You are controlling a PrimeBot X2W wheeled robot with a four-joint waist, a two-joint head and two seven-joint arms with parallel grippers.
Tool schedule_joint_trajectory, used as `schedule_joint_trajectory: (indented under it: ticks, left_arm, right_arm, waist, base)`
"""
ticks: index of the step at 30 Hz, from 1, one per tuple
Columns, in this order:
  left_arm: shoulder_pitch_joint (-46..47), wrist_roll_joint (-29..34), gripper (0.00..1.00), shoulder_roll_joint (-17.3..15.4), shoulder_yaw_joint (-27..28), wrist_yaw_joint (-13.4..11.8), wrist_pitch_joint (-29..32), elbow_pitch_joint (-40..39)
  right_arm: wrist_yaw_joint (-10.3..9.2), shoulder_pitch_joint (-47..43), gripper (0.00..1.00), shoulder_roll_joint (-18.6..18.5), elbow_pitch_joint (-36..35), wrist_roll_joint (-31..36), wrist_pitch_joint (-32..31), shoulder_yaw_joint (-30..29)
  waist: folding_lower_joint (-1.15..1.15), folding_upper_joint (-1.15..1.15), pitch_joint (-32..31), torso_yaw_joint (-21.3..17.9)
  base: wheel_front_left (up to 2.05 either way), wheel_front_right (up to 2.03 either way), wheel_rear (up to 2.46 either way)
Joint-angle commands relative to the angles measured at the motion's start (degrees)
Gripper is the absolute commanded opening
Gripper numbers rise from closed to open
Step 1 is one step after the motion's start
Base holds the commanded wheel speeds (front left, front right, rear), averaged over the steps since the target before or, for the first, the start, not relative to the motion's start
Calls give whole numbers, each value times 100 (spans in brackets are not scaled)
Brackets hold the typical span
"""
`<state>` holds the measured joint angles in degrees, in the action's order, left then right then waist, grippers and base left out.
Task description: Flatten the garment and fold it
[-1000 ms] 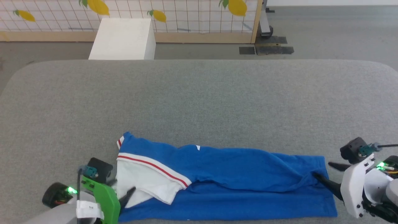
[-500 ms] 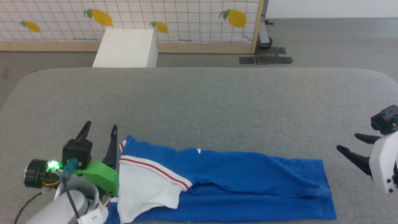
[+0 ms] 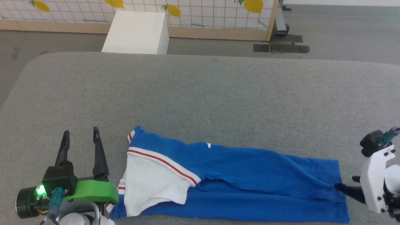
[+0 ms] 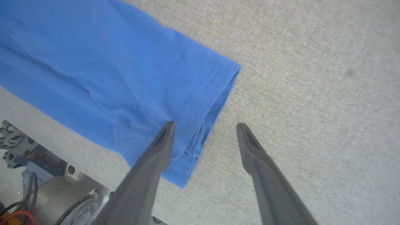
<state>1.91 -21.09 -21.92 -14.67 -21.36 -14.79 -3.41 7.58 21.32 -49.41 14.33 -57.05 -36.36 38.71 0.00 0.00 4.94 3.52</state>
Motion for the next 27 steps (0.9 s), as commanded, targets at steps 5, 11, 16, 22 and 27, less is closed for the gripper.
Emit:
schedule_joint_trajectory:
  ticks: [5,11,16,22,27]
  left_arm:
    - [-348,592,100,648,625,451,-20,-73]
    - [-462,1112,100,1151,1009,917,-20,-20]
    - [-441,1396,100,1416,1293,1190,-20,21]
    - [-464,1618,100,1558,1540,1424,-20,66]
    - [-490,1754,100,1611,1681,1557,-20,91]
  right_arm:
    - [-9,-205,100,491,570,-158,-41,-76]
    - [-9,-313,100,792,844,-33,25,147]
    - [-9,-283,9,891,949,-65,148,186]
    - [-9,-131,0,749,815,-32,330,224]
    - [-9,-107,0,535,461,6,649,185]
  waist:
    - [0,0,164,161]
    - [0,0,214,220]
    - [0,0,233,190]
    - [0,0,160,87]
    - [0,0,44,23]
  base:
    - [0,0,0]
    - [0,0,0]
    - [0,0,0]
    - [0,0,0]
    - [0,0,0]
